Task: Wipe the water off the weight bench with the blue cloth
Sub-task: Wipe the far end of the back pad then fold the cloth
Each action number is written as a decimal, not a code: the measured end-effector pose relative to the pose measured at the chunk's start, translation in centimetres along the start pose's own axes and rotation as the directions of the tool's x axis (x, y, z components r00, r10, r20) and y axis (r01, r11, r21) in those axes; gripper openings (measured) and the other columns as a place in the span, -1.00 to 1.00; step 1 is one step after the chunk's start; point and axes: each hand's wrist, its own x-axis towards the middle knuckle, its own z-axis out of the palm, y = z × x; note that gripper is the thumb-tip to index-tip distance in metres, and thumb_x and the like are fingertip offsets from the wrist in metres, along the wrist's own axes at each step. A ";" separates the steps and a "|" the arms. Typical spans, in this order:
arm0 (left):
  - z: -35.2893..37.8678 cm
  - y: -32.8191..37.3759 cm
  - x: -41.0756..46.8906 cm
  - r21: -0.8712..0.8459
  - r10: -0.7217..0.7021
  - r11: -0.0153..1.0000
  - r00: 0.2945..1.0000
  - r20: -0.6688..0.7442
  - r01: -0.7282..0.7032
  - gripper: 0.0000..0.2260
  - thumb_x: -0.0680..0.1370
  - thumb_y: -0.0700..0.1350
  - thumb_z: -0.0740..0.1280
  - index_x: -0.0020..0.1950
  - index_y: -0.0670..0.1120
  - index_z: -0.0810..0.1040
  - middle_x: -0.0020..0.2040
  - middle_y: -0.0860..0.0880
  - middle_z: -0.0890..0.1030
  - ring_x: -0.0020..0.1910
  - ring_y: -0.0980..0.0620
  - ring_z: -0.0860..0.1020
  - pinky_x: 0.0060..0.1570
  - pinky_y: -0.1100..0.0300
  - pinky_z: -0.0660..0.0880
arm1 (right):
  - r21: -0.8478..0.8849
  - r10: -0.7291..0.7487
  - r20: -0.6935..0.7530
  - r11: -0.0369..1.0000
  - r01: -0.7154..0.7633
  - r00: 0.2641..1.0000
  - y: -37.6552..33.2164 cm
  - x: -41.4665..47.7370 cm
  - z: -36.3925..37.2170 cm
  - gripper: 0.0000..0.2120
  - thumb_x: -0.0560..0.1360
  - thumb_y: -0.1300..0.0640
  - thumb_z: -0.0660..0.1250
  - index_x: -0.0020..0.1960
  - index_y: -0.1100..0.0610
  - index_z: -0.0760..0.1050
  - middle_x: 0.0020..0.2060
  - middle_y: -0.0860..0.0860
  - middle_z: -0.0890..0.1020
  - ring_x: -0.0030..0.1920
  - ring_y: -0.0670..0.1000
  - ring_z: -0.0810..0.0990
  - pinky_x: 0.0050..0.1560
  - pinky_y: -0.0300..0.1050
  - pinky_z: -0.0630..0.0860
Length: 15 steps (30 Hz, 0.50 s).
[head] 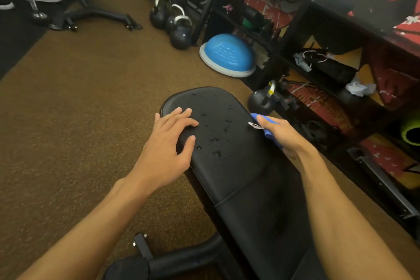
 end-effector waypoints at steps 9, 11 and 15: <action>0.0 0.1 0.1 -0.012 -0.012 1.000 1.000 0.001 0.012 -0.73 0.67 -0.01 0.30 0.36 0.13 0.54 0.59 0.16 0.39 0.66 0.22 0.11 0.67 -0.04 -0.18 | -0.072 -0.087 -0.070 0.994 0.082 0.994 -2.3 2.2 2.5 -0.71 0.70 -0.16 0.29 0.30 -0.10 0.67 -0.12 -0.25 0.64 -0.14 -0.15 0.54 0.07 -0.16 0.46; -0.2 0.0 0.1 -0.020 -0.016 1.000 1.000 0.006 0.016 -0.73 0.66 0.00 0.30 0.37 0.13 0.54 0.59 0.17 0.39 0.66 0.22 0.12 0.68 -0.06 -0.16 | -0.129 -0.183 -0.073 0.976 0.173 0.980 -1.6 0.0 1.7 -0.70 0.70 -0.10 0.32 0.41 -0.16 0.62 0.22 -0.28 0.66 -0.04 -0.17 0.60 0.07 -0.21 0.52; -0.1 0.1 0.0 -0.016 -0.014 1.000 1.000 0.003 0.014 -0.74 0.67 -0.01 0.30 0.36 0.14 0.54 0.59 0.16 0.39 0.66 0.22 0.12 0.69 -0.11 -0.14 | -0.165 -0.325 -0.083 0.937 0.309 0.942 -0.8 -5.0 -0.2 -0.69 0.67 -0.01 0.39 0.39 -0.22 0.61 0.35 -0.32 0.61 0.11 -0.18 0.62 -0.01 -0.24 0.56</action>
